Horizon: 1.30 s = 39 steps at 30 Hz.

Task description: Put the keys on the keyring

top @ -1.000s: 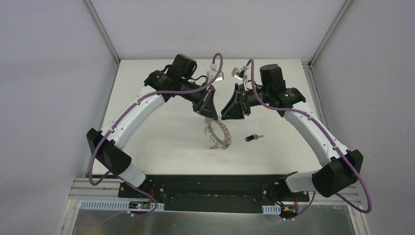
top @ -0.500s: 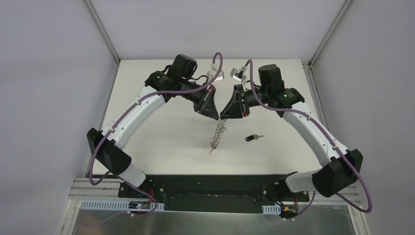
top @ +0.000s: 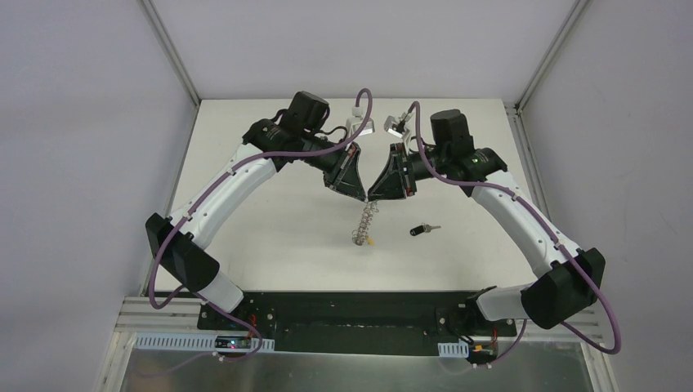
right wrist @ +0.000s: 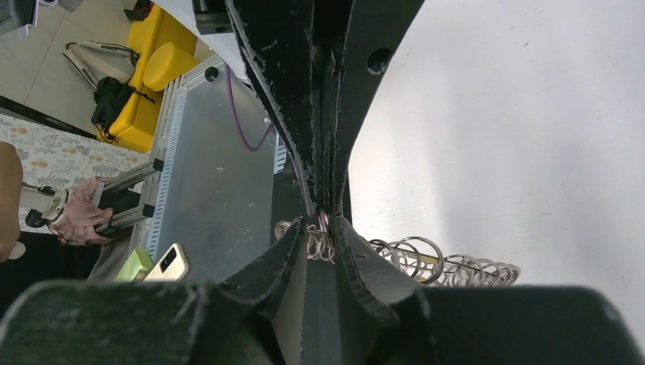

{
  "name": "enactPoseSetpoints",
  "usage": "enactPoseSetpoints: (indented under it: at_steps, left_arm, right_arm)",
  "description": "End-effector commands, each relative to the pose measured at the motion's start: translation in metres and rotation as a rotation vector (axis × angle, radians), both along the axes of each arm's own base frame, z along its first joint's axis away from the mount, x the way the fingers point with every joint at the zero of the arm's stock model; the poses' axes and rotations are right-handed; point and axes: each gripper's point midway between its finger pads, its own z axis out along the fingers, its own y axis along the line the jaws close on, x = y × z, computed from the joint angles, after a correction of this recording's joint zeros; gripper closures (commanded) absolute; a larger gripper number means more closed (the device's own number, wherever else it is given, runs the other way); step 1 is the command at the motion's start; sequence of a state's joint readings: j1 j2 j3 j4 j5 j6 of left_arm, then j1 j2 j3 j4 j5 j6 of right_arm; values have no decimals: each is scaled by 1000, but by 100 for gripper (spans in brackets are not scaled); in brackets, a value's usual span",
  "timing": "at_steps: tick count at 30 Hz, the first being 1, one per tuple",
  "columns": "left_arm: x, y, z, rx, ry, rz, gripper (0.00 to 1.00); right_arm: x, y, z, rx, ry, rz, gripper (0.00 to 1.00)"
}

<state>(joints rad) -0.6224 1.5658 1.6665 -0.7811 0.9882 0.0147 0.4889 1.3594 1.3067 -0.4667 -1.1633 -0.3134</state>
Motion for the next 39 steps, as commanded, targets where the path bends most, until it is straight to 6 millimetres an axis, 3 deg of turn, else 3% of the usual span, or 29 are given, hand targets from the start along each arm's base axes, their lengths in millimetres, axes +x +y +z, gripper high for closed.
enactPoseSetpoints:
  at_steps: [1, 11, 15, 21, 28, 35, 39]
  left_arm:
    - [-8, 0, 20, -72, -36, -32, 100]
    - [-10, 0, 22, -80, -38, -35, 100]
    - [-9, 1, 21, -80, -37, -34, 100]
    - [-8, 1, 18, -75, -35, -29, 100]
    - [-4, 2, 17, -71, -39, -16, 100]
    - [9, 5, 19, -76, -117, 38, 66]
    - [24, 8, 21, -76, -201, 105, 51]
  right_arm:
    - [-2, 1, 0, 12, -28, 14, 79]
    - [2, 1, -7, -3, -26, 2, 77]
    - [2, 2, -4, 4, -21, 5, 83]
    - [3, 3, 0, 11, -12, -2, 100]
    - [8, -5, 4, 11, -45, -39, 100]
    - [22, -27, 10, 9, -87, -130, 100]
    - [39, -48, 9, -7, -111, -235, 100]
